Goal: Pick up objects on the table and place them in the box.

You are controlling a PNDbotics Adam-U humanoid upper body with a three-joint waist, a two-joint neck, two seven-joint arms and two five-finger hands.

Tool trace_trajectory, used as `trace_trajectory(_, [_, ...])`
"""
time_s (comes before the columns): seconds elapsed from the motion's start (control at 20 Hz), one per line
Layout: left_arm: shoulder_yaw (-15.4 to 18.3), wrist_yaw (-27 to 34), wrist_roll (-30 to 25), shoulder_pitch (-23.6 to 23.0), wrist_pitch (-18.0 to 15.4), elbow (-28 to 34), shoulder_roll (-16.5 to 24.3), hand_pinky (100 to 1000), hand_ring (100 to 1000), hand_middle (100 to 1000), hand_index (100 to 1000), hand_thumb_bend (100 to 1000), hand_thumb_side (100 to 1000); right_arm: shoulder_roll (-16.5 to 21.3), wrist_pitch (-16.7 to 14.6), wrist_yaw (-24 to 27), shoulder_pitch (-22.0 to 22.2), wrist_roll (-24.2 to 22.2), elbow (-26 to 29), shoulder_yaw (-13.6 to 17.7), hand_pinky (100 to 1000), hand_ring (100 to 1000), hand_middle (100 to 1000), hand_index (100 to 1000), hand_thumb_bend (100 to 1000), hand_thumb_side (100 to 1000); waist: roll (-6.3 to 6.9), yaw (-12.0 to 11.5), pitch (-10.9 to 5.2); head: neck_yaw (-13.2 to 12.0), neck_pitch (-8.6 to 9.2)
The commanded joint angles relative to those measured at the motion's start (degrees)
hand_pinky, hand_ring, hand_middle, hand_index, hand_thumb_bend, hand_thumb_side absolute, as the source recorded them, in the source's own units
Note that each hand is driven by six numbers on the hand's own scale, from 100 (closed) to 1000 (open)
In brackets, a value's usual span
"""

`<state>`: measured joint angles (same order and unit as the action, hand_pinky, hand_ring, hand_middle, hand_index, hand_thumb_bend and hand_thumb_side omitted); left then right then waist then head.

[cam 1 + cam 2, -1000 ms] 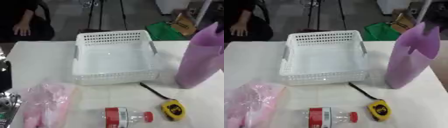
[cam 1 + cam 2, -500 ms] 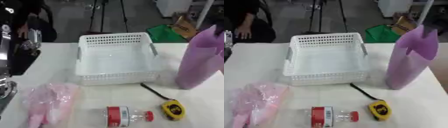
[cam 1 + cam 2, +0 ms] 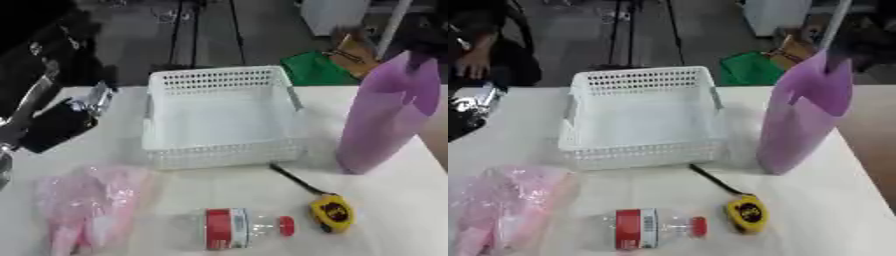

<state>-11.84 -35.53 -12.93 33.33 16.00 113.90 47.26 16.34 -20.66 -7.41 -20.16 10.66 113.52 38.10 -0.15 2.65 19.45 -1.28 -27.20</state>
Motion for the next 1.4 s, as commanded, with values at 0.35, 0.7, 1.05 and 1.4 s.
trace_trajectory(0.35, [-2.2, 3.5, -11.9, -2.5, -1.2, 0.7, 9.0, 1000, 1000, 1000, 1000, 570, 954, 1.5, 0.4, 0.2, 0.1, -0.6, 1.1, 0.1, 633, 613, 565, 690, 100, 778, 0.48, -1.2, -1.79, 2.5, 0.19])
trace_trajectory(0.7, [-3.6, 10.7, -11.5, -5.0, -2.4, 0.7, 14.6, 1000, 1000, 1000, 1000, 383, 861, 2.1, 0.6, -0.3, 0.8, -1.0, 1.1, 0.3, 634, 612, 564, 688, 100, 778, 1.29, -2.7, -2.07, 4.1, -0.33])
trace_trajectory(1.05, [-4.3, 14.1, -8.7, -8.9, -2.8, 0.7, 15.4, 1000, 1000, 1000, 1000, 455, 913, 2.1, 0.7, -0.9, 1.0, -1.2, 1.1, 0.6, 634, 609, 562, 687, 100, 777, 1.49, -3.4, -1.68, 4.9, -0.28])
trace_trajectory(1.4, [-6.3, 9.7, -7.3, -11.4, -3.7, 0.7, 15.5, 1000, 1000, 1000, 1000, 487, 935, 2.2, 0.8, -0.7, 1.0, -1.5, 1.1, 0.6, 634, 607, 562, 686, 100, 777, 1.68, -3.9, -1.56, 5.4, -0.5])
